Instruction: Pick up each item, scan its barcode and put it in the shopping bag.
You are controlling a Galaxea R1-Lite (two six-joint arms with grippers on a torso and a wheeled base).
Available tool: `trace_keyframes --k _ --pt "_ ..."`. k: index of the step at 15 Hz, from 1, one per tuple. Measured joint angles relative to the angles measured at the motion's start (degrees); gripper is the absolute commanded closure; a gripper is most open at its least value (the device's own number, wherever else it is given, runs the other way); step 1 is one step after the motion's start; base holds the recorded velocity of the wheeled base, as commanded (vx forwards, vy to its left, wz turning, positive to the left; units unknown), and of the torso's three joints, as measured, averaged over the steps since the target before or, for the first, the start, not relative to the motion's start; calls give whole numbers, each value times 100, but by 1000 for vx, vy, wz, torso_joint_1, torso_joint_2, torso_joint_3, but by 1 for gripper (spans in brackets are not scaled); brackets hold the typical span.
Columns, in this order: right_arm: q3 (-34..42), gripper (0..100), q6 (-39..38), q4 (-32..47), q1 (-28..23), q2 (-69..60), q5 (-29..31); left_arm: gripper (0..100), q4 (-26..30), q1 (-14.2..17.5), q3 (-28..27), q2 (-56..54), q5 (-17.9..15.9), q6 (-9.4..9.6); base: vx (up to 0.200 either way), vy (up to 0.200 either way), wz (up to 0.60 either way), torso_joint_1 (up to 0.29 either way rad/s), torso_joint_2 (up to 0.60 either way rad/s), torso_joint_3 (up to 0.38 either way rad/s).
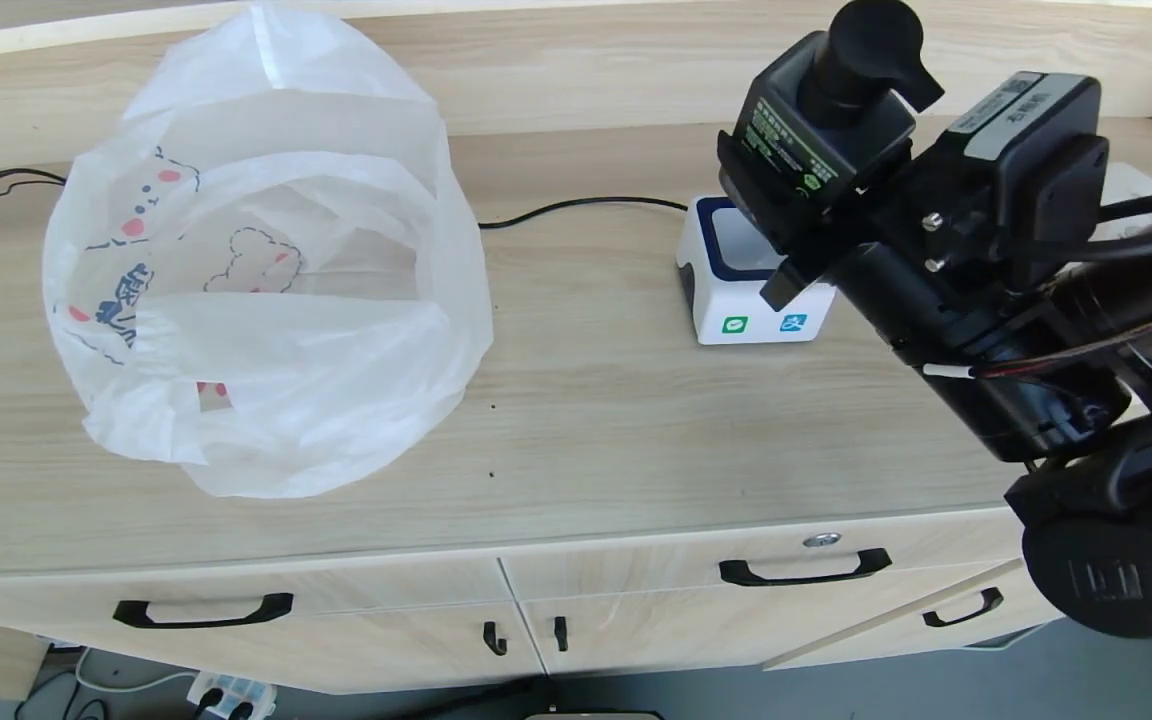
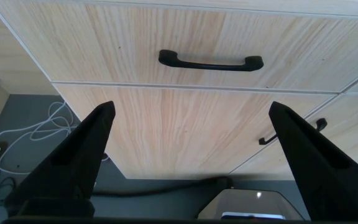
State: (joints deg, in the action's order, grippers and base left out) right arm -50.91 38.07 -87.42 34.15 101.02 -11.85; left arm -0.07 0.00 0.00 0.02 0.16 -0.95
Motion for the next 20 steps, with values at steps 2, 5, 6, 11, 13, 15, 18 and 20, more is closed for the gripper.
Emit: trace_keyframes --k 2,5,6,11,13,15,18,20 --pt "-112 100 649 57 -229 63 -1078 0 2 0 0 0 0 0 0 0 0 0 0 0" --pt "-112 100 879 41 -607 283 -1735 0 0 0 0 0 0 0 0 0 0 0 0 0" --pt "-146 100 895 35 -761 361 -1833 0 0 0 0 0 0 0 0 0 0 0 0 0" --pt "-816 100 856 13 -1064 630 -2337 0 0 0 0 0 0 0 0 0 0 0 0 0" --pt "-818 100 840 2 -1169 711 -2354 0 0 0 0 0 -2 0 0 0 0 0 0 0" --pt "-879 100 780 5 -1254 744 -2352 0 0 0 0 0 0 0 0 0 0 0 0 0" --pt "-901 100 688 -20 -1337 761 -2330 0 0 0 0 0 0 0 0 0 0 0 0 0" --pt "-761 100 714 -50 -1320 752 -2244 0 0 0 0 0 0 2 0 0 0 0 0 0"
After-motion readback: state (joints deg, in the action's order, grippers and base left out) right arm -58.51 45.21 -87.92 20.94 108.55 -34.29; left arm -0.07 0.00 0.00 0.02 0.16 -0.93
